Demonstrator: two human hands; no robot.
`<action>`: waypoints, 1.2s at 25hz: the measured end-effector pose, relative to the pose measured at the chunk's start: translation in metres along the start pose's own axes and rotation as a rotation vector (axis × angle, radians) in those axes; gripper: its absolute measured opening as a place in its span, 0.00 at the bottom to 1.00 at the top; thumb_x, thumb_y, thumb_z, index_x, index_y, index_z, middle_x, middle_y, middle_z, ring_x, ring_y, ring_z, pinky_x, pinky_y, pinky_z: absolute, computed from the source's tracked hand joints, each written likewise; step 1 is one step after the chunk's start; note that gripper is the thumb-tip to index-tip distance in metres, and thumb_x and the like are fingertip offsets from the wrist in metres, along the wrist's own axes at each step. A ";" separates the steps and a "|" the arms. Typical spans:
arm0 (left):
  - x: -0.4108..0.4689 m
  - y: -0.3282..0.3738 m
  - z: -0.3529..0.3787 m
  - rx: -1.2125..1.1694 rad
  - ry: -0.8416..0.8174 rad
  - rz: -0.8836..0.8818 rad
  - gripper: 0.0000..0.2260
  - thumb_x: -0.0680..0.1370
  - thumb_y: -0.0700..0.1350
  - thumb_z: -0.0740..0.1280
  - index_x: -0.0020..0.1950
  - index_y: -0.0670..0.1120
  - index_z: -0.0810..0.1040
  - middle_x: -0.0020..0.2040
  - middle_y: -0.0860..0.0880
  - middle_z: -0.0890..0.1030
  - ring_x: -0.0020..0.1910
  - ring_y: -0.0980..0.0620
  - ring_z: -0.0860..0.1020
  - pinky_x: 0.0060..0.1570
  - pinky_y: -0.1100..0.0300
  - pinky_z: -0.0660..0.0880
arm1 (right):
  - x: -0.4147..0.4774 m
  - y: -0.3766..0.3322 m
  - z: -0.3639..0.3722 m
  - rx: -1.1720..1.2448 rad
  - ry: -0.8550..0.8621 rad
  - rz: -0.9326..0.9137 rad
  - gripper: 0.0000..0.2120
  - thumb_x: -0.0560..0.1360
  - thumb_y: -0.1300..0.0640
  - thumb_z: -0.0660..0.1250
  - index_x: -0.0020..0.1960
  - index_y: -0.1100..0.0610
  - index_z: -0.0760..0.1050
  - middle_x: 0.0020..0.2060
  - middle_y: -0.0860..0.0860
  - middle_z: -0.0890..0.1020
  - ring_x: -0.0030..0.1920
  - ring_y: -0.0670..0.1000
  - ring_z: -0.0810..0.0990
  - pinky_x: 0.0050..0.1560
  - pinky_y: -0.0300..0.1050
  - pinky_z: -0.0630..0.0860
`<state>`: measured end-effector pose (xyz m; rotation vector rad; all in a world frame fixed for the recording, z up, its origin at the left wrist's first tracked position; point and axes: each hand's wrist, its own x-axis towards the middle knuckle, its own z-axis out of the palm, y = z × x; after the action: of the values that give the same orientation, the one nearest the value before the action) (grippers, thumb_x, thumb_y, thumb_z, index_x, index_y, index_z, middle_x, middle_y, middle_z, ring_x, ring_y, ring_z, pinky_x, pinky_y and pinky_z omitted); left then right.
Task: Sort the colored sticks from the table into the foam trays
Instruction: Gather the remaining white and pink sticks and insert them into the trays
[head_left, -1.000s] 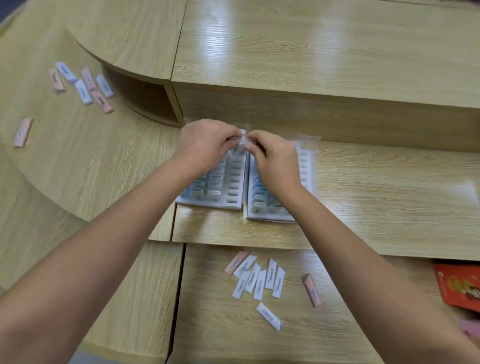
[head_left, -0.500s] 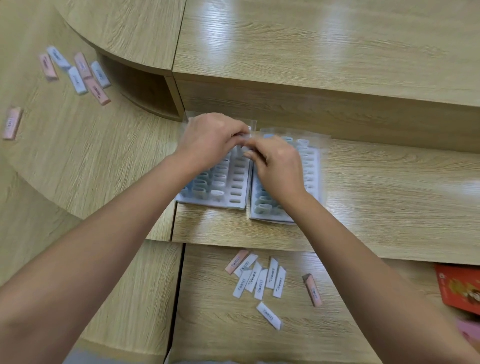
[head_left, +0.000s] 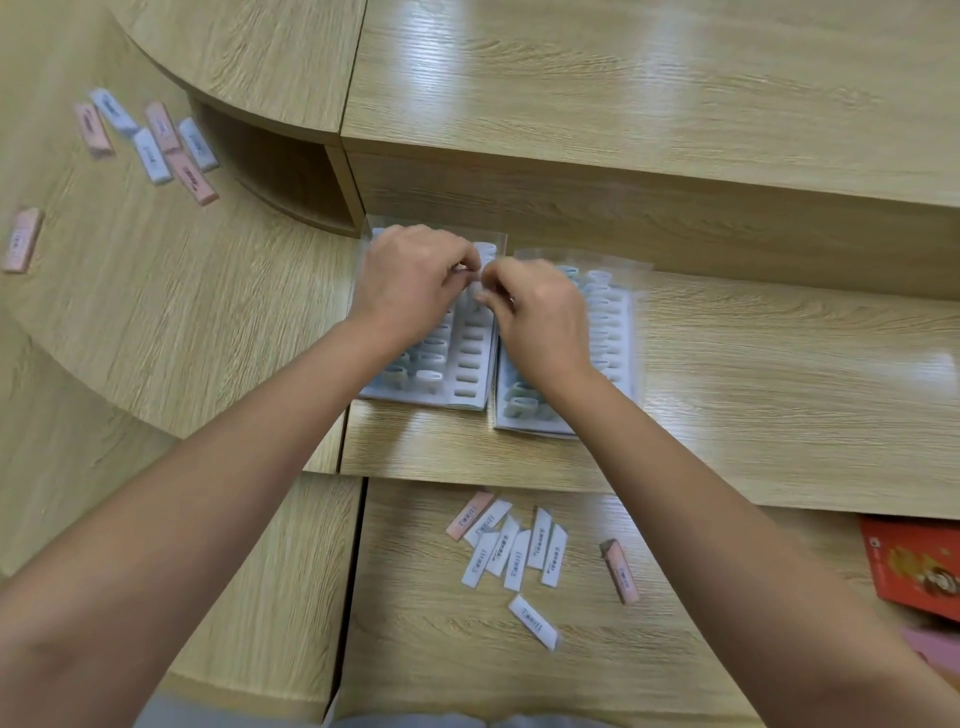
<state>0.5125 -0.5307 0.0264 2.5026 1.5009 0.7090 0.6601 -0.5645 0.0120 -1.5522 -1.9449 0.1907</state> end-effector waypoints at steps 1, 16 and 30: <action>0.001 0.001 0.000 0.005 -0.008 0.005 0.08 0.75 0.48 0.65 0.44 0.47 0.83 0.39 0.50 0.84 0.40 0.46 0.80 0.42 0.54 0.71 | 0.000 0.001 0.002 -0.018 0.019 -0.018 0.06 0.67 0.63 0.72 0.36 0.60 0.75 0.28 0.52 0.77 0.31 0.55 0.74 0.29 0.43 0.68; -0.143 0.072 -0.040 -0.389 0.221 -0.333 0.04 0.74 0.43 0.65 0.46 0.45 0.79 0.40 0.51 0.79 0.35 0.56 0.74 0.37 0.60 0.73 | -0.171 -0.004 -0.081 0.106 -0.096 0.127 0.09 0.76 0.56 0.63 0.48 0.60 0.78 0.40 0.51 0.80 0.41 0.50 0.75 0.43 0.42 0.72; -0.273 0.115 0.134 -0.040 -0.555 -0.773 0.20 0.76 0.60 0.63 0.59 0.47 0.73 0.56 0.47 0.76 0.55 0.47 0.74 0.46 0.55 0.69 | -0.362 0.029 0.008 -0.040 -0.638 0.633 0.16 0.65 0.56 0.76 0.48 0.62 0.76 0.45 0.58 0.77 0.47 0.58 0.74 0.42 0.51 0.73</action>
<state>0.5590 -0.8064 -0.1394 1.6339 1.9374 -0.0766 0.7171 -0.8859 -0.1476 -2.2930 -1.8079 1.0205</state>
